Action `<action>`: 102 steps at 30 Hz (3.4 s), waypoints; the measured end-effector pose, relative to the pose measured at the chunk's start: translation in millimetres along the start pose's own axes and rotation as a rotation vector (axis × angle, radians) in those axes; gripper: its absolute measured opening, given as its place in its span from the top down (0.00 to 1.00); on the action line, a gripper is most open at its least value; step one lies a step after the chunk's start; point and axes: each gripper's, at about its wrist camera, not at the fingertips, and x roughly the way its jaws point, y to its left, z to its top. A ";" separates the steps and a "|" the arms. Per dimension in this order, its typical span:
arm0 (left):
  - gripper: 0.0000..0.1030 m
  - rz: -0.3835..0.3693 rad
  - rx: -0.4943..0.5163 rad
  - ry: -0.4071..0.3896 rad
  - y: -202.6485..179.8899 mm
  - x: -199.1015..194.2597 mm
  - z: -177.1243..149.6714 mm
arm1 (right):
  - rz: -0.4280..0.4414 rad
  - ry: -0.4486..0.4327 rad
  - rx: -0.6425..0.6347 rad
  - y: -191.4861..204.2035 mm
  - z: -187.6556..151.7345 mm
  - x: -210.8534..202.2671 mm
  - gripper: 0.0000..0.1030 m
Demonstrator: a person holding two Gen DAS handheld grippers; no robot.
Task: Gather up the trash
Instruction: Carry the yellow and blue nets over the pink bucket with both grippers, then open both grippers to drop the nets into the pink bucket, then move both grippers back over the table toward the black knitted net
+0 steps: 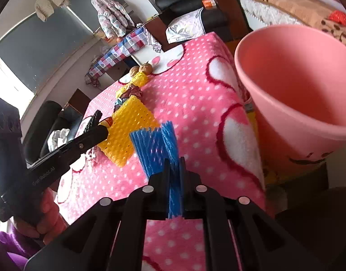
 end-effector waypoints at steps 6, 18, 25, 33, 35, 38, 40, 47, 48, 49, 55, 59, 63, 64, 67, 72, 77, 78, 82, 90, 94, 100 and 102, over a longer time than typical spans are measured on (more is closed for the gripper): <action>0.90 0.009 0.018 -0.002 -7.9 1.4 0.4 | -0.038 -0.022 -0.038 1.2 -2.2 -5.7 0.93; 0.90 0.001 0.058 -0.006 -25.9 8.3 6.3 | -0.077 -0.137 -0.055 -5.1 1.3 -32.6 0.93; 0.91 -0.062 0.077 -0.054 -44.8 5.4 22.9 | -0.103 -0.253 -0.022 -20.9 15.6 -61.6 0.93; 0.90 -0.170 0.116 -0.083 -83.2 9.7 42.5 | -0.164 -0.366 0.075 -59.3 28.8 -91.6 0.93; 0.90 -0.186 0.129 -0.079 -94.5 15.1 45.3 | -0.177 -0.384 0.098 -68.9 30.6 -96.1 0.93; 0.90 -0.200 0.140 -0.065 -106.7 25.8 49.0 | -0.199 -0.402 0.127 -82.6 32.7 -99.7 0.93; 0.90 -0.206 0.142 -0.054 -113.6 34.1 51.5 | -0.210 -0.411 0.145 -90.9 35.0 -100.0 0.93; 0.90 -0.209 0.141 -0.029 -126.0 58.6 59.8 | -0.251 -0.431 0.145 -102.7 46.9 -94.9 0.93; 0.90 -0.210 0.139 -0.026 -125.6 60.4 59.9 | -0.258 -0.433 0.142 -103.8 48.7 -93.2 0.93; 0.90 -0.210 0.139 -0.023 -125.7 62.8 59.6 | -0.263 -0.434 0.141 -103.8 48.8 -92.2 0.93; 0.79 -0.219 0.153 -0.021 -126.0 66.7 58.6 | -0.298 -0.428 0.128 -106.3 50.3 -84.0 0.93; 0.65 -0.223 0.147 -0.029 -124.6 63.8 58.4 | -0.313 -0.402 0.137 -109.8 49.9 -79.3 0.93; 0.62 -0.231 0.141 -0.037 -122.0 59.1 58.8 | -0.317 -0.373 0.147 -109.5 49.2 -75.5 0.91; 0.62 -0.231 0.138 -0.040 -120.4 56.8 58.3 | -0.318 -0.369 0.148 -109.1 49.0 -75.1 0.88; 0.62 -0.233 0.129 -0.047 -116.5 50.7 57.9 | -0.318 -0.378 0.147 -105.5 46.9 -76.8 0.67; 0.61 -0.236 0.115 -0.064 -110.5 39.0 57.9 | -0.324 -0.383 0.125 -95.1 45.2 -81.2 0.66; 0.60 -0.235 0.102 -0.089 -100.2 23.2 56.8 | -0.329 -0.389 0.106 -82.5 42.8 -85.6 0.66; 0.60 -0.234 0.099 -0.093 -98.4 20.6 56.7 | -0.328 -0.389 0.102 -79.2 42.1 -86.5 0.66; 0.59 -0.230 0.082 -0.112 -87.4 7.3 55.4 | -0.322 -0.391 0.083 -67.0 39.3 -89.1 0.66; 0.58 -0.215 0.053 -0.147 -61.9 -19.8 50.7 | -0.297 -0.388 0.046 -39.1 33.2 -91.6 0.66; 0.57 -0.190 0.032 -0.161 -44.6 -33.5 46.7 | -0.278 -0.390 0.029 -25.1 29.0 -91.8 0.66; 0.55 -0.143 0.011 -0.176 -20.1 -49.0 38.8 | -0.247 -0.386 0.000 -7.2 23.7 -88.0 0.66; 0.54 -0.124 0.004 -0.180 -10.6 -54.1 34.9 | -0.234 -0.384 -0.009 -2.3 22.0 -86.1 0.66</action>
